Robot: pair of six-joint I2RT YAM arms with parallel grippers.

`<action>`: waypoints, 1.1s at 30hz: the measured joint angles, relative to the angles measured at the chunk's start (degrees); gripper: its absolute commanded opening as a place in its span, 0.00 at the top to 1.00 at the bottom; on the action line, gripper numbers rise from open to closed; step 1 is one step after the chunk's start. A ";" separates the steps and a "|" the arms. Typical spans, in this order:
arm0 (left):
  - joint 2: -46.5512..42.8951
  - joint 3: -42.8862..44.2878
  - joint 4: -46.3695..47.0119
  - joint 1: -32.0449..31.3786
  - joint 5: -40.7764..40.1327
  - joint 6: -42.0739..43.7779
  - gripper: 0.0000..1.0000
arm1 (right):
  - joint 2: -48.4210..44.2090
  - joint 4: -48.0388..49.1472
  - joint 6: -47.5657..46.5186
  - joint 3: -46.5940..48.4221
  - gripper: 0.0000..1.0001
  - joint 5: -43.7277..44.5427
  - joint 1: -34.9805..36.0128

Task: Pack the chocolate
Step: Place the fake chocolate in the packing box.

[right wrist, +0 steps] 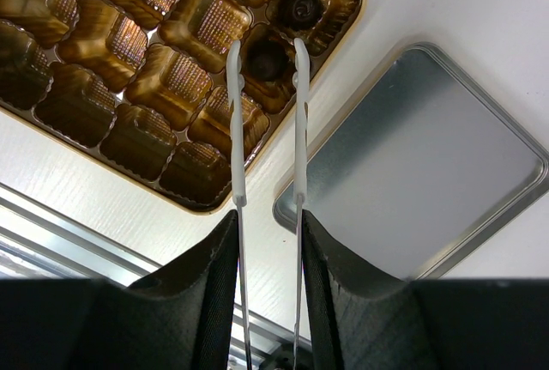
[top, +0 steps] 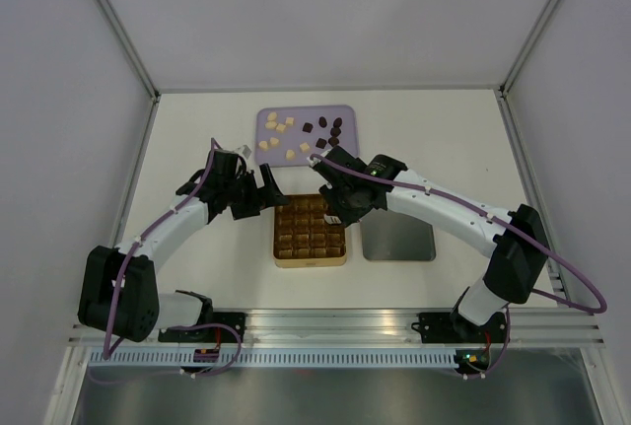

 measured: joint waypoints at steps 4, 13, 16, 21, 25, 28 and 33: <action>-0.02 0.00 0.00 0.00 -0.02 0.00 0.00 | 0.00 -0.07 0.00 0.00 0.60 0.24 0.00; -0.02 0.00 0.00 0.00 -0.07 0.00 0.00 | 0.00 -0.22 0.00 0.26 0.61 0.26 0.00; -0.02 0.00 -0.02 0.00 -0.09 0.00 0.00 | 0.00 -0.26 0.00 0.79 0.61 0.39 0.00; -0.02 0.00 0.00 0.00 -0.09 0.00 0.00 | -0.02 -0.17 0.00 2.84 0.62 0.72 0.00; -0.17 0.00 -0.02 0.00 -0.09 0.00 0.00 | -0.15 0.33 0.04 5.38 0.63 1.49 0.00; -0.59 0.00 -0.04 0.00 -0.09 0.00 0.00 | -0.15 0.74 0.22 8.22 0.63 2.56 -0.50; -1.18 0.00 -0.09 0.00 -0.59 0.00 0.00 | -0.07 3.91 -0.24 10.36 0.63 1.77 -5.40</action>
